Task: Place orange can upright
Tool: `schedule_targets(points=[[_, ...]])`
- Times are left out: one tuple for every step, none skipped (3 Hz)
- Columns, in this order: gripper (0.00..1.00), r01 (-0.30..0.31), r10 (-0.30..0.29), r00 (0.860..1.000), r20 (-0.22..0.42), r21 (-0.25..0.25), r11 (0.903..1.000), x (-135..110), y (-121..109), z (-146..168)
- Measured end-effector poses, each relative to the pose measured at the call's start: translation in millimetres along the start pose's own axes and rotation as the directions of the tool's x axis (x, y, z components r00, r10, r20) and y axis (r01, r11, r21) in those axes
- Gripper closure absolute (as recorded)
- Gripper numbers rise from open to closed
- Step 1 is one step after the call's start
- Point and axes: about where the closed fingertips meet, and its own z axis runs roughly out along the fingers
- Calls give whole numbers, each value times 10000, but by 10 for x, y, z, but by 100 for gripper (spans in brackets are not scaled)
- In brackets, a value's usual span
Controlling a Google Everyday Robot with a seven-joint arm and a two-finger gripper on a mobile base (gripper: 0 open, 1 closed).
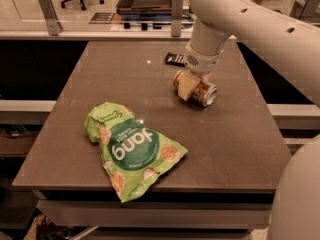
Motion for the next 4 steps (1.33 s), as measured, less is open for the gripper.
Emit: schedule_targets(points=[[100,-217,216,9981,582,2,9998,126,-12,-36],[100,-622,619,9863,1527,-28,9981,313,-52,-101],[100,-622,619,9863,1528,-28,9981,313,-52,-101],[100,-950,906,9655,2443,62,9955,435,-144,-242]])
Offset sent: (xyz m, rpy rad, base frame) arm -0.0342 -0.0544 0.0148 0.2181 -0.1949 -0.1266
